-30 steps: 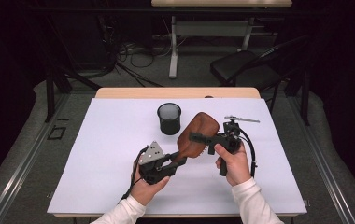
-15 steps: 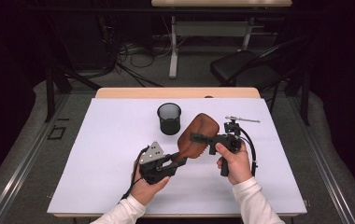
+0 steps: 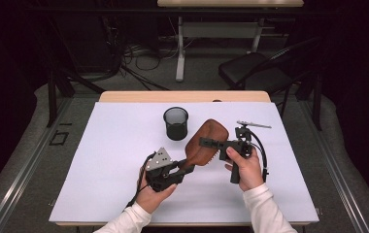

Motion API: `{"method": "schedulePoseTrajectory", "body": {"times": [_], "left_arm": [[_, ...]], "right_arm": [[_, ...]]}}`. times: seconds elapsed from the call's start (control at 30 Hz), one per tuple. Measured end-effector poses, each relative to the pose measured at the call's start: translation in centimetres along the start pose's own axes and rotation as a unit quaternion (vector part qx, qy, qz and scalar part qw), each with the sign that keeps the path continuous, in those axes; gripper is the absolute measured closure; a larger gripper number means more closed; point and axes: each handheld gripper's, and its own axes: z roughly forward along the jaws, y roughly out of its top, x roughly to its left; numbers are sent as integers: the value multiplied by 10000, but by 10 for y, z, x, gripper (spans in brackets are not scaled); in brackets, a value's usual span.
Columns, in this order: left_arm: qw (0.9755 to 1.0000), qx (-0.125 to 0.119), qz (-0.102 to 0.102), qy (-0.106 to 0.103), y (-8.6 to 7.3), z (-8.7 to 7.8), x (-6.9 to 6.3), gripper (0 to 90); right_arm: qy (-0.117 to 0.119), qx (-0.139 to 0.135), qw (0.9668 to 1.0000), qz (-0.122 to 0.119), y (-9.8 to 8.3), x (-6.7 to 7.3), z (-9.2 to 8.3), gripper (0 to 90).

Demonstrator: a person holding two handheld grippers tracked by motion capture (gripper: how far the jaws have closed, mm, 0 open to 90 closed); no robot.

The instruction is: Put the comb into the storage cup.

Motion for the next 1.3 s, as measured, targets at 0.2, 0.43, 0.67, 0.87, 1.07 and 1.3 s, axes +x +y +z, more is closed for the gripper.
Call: {"method": "schedulePoseTrajectory", "body": {"times": [0.2,0.43,0.67,0.87,1.07,1.3], "left_arm": [[10000,4,11,-9,-1,0,0,719],[10000,11,35,-11,-1,1,0,719],[10000,19,54,-26,-2,1,0,719],[10000,29,59,-20,-2,2,0,719],[10000,56,70,-39,-3,3,1,719],[9999,71,82,-41,-4,4,1,720]], "right_arm": [[11,19,10000,36,0,0,0,414],[24,87,9999,50,1,-1,-1,420],[54,81,9999,79,1,-1,-1,424],[112,130,9994,313,1,-4,-3,441],[132,112,9992,361,0,-6,-2,449],[176,162,9989,394,0,-8,-2,457]]}}
